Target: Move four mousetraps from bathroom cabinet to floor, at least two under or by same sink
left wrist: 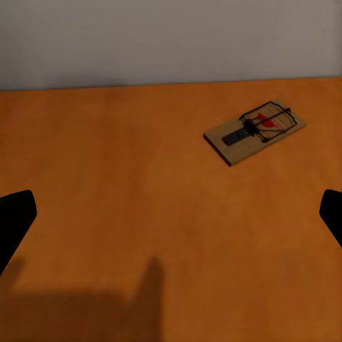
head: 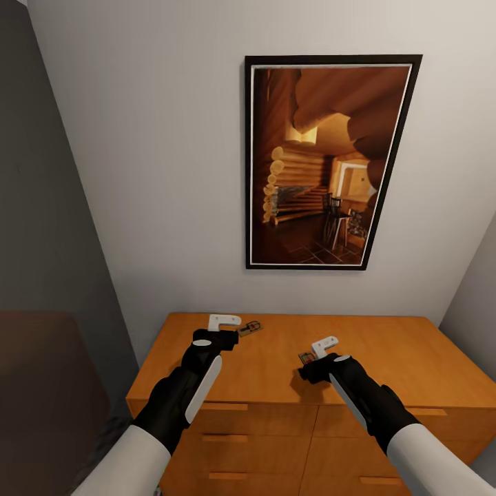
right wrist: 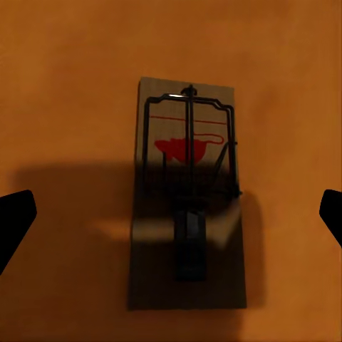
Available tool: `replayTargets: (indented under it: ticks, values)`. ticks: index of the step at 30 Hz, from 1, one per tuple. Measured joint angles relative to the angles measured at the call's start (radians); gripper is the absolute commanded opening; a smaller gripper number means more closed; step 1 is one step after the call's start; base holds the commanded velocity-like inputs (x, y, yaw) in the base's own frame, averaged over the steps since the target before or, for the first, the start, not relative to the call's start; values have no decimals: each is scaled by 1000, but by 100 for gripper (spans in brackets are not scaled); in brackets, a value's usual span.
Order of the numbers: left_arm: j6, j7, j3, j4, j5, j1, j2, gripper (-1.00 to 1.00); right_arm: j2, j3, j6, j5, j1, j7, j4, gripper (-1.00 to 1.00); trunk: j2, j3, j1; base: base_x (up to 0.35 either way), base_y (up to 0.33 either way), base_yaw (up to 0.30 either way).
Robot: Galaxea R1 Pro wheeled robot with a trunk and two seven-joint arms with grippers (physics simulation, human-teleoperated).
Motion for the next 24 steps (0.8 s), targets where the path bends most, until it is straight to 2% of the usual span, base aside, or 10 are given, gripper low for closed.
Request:
replayTargets:
  ticks: [8,19,24]
  values:
    - [0,0,0,0,0,0,0,100,-1,-3,0,0,0,-2,0,100,0,0,0,0,0,0]
    - [0,0,0,0,0,0,0,100,-1,-3,0,0,0,-1,0,100,-77,-35,42,0,0,0]
    - [0,0,0,0,0,0,0,100,-1,-3,-1,0,0,5,0,100,-77,-35,42,0,0,0]
